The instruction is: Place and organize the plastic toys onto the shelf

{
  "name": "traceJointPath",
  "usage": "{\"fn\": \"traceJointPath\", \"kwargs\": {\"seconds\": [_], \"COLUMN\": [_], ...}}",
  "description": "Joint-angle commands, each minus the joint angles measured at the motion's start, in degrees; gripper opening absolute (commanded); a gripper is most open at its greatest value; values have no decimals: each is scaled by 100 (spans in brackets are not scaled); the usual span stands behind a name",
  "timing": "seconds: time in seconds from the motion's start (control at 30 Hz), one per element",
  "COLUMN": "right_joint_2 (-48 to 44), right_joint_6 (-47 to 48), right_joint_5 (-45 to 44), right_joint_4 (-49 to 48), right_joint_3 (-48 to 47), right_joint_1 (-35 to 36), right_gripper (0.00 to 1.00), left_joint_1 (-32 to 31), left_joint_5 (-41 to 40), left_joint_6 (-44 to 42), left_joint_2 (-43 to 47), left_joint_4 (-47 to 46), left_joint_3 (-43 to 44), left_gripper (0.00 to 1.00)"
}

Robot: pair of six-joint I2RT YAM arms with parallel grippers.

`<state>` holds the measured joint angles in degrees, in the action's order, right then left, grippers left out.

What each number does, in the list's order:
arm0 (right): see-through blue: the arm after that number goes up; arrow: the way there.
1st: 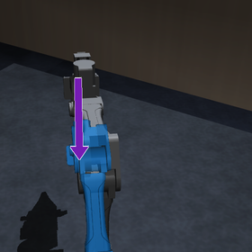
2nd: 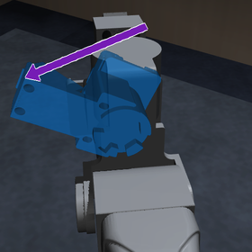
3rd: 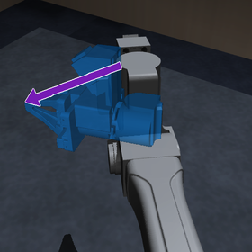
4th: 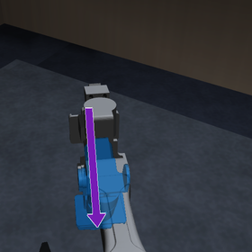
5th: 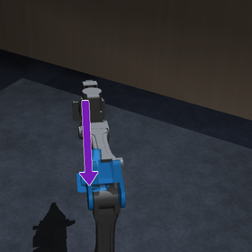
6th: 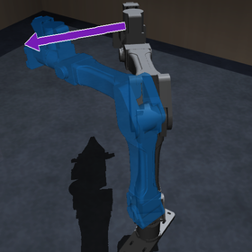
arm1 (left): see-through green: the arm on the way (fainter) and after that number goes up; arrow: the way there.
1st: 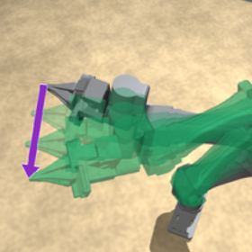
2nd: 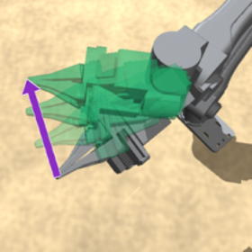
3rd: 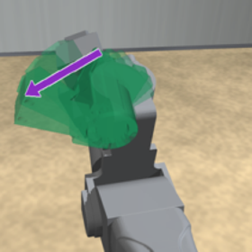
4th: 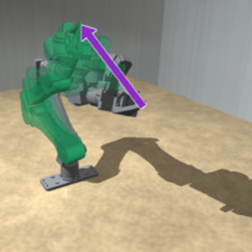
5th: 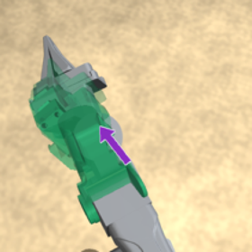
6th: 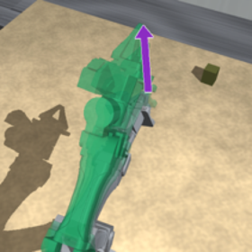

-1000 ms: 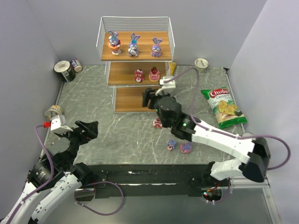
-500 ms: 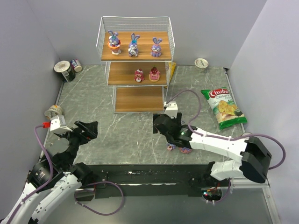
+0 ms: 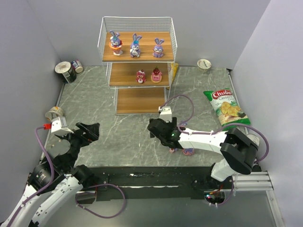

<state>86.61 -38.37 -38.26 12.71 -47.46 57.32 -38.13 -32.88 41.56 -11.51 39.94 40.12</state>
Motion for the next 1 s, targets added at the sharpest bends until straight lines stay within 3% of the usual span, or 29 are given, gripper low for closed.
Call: {"fn": "traceJointPath", "kwargs": {"seconds": [0.0,0.27,0.57,0.97], "right_joint_2": [58,558,1103,1350], "right_joint_6": [207,-64,-250,-302], "right_joint_5": [-243,-331,-463,-727], "right_joint_4": [-1165,-1140,-981,-1474], "right_joint_3": [97,-149,-395,-395], "right_joint_1": [-89,-212,-230,-397], "right_gripper": [89,80,84,81], "left_joint_1": [-10,-10,-10,-19], "left_joint_5": [54,98,133,142], "left_joint_6": [-60,-87,-113,-113], "left_joint_2": [-97,-71,-36,-27], "left_joint_4": [-171,-197,-206,-215], "left_joint_3": [22,14,14,5], "left_gripper": [96,97,96,97]}}
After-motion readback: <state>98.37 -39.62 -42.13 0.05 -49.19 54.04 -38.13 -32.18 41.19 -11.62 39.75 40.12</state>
